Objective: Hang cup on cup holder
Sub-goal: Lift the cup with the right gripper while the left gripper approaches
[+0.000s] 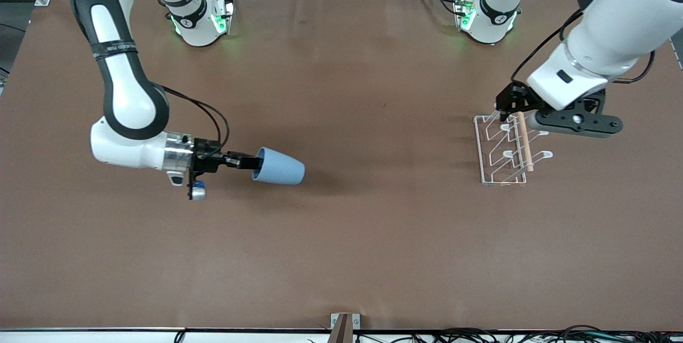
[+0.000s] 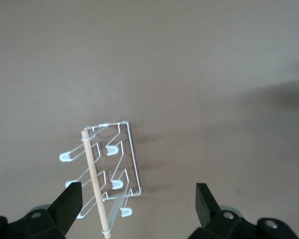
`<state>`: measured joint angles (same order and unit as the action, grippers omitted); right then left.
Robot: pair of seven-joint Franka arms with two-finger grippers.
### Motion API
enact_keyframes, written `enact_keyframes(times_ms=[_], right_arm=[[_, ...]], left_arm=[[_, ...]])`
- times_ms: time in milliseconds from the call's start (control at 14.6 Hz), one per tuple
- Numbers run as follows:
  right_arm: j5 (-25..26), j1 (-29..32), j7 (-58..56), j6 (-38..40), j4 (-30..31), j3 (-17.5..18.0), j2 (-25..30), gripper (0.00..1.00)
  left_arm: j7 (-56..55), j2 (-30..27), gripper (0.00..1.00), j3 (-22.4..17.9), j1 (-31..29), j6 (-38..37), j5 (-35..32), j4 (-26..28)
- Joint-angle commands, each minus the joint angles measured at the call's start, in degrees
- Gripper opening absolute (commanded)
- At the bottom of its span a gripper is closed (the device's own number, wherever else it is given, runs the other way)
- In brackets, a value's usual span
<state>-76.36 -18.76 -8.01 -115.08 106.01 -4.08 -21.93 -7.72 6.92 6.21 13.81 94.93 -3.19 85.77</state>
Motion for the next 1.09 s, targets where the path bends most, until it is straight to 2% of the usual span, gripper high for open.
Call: enact_keyframes(times_ms=[0,273,410,546,888,1024], right_arm=[[-2.47,-2.67,-3.23,1.77,1.04,-0.49,1.10,0.00],[-2.65,-2.77,-8.16,14.15,0.95,-0.41,0.40,0.02],[-5.88,-2.77,-8.25,17.41,1.21,-0.41,0.40,0.02],[-8.62,-3.03,-8.25,18.57,1.30,-0.41,0.31,0.03],[-11.17,-4.26,-8.34,18.66,1.30,-0.23,0.14,0.06],[-11.70,-4.88,-8.25,18.66,1.30,-0.23,0.14,0.06]], left_arm=[[0.34,0.72,1.00,0.21,6.20,-0.88,-2.08,-2.71],[0.77,0.81,1.00,1.70,14.39,-0.80,-3.58,-2.97],[3.66,1.25,1.00,2.84,16.16,-0.80,-3.49,-2.88],[4.56,1.69,1.00,4.07,17.13,-0.80,-1.92,-2.80],[5.17,3.27,1.00,6.44,17.48,0.08,5.38,-2.97],[8.40,4.05,1.00,7.50,17.57,4.10,5.65,-2.97]])
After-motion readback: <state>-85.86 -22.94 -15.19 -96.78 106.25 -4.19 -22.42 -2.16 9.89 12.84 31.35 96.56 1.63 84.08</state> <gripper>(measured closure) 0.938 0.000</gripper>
